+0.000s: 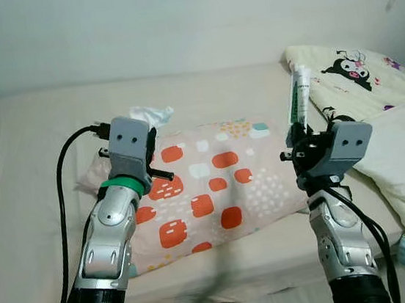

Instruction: Clean up the room

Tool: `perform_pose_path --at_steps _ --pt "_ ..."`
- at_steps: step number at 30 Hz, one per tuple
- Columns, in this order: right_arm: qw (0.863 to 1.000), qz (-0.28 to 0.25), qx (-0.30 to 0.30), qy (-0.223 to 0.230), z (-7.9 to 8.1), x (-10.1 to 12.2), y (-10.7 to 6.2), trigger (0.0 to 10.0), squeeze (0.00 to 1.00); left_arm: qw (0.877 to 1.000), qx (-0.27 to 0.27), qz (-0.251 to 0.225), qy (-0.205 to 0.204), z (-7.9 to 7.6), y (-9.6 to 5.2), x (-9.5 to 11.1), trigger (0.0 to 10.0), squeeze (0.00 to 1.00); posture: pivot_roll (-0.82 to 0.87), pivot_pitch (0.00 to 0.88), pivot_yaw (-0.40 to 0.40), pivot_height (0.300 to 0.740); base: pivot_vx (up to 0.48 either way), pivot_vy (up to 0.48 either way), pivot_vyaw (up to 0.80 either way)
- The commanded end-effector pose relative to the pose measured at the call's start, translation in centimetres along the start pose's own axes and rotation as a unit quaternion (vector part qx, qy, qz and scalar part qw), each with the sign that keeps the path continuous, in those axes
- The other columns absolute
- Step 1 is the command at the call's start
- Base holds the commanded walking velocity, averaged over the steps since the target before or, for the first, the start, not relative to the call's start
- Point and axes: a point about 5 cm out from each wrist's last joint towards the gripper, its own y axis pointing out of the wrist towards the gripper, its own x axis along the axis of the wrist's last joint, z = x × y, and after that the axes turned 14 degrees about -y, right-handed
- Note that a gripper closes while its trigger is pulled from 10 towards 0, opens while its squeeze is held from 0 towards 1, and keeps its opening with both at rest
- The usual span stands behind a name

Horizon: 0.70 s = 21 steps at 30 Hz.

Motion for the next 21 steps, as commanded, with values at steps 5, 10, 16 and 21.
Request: perform_pose_path --at_steps 5,10,16,21 --pt "1.0 0.004 0.014 -0.025 0.1 -0.55 -0.45 10.0 0.0 1.0 -0.003 0.007 0.005 -0.09 -0.14 -0.4 10.0 0.0 0.07 0.047 -0.045 0.74 0.0 0.0 0.77" --pt "1.0 0.006 0.017 -0.018 0.22 -0.48 -0.5 10.0 0.0 1.0 -0.006 0.01 0.007 -0.3 -0.19 -0.66 10.0 0.0 0.07 0.05 -0.042 0.74 0.0 0.0 0.75" --pt "1.0 0.008 0.017 -0.016 0.12 -0.5 -0.56 10.0 0.0 1.0 -0.007 0.01 0.007 -0.36 -0.14 -0.69 10.0 0.0 0.07 0.05 -0.042 0.74 0.0 0.0 0.74" --pt "1.0 0.004 0.02 -0.014 0.27 -0.43 -0.57 10.0 0.0 1.0 -0.008 0.011 0.009 -0.36 -0.03 -0.69 10.0 0.0 0.08 0.051 -0.039 0.74 0.0 0.0 0.73"
